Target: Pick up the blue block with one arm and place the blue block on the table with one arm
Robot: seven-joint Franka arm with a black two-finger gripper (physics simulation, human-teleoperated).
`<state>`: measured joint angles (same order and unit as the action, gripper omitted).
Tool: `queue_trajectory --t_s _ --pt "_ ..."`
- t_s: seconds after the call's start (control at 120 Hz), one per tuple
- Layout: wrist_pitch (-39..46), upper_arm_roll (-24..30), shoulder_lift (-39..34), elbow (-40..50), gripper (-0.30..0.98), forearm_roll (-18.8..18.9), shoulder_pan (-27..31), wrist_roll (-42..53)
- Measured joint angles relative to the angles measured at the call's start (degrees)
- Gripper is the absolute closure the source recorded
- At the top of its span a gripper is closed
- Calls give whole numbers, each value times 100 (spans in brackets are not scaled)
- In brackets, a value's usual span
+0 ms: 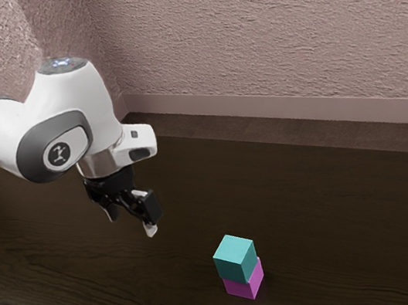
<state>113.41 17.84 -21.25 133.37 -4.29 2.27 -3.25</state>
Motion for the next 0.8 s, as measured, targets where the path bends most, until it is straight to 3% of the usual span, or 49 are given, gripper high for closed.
queue_trajectory --t_s 0.558,0.8 --pt "676 1333 -133 534 0 -854 111 33" --pt "773 1388 593 -1 0 -835 301 54"
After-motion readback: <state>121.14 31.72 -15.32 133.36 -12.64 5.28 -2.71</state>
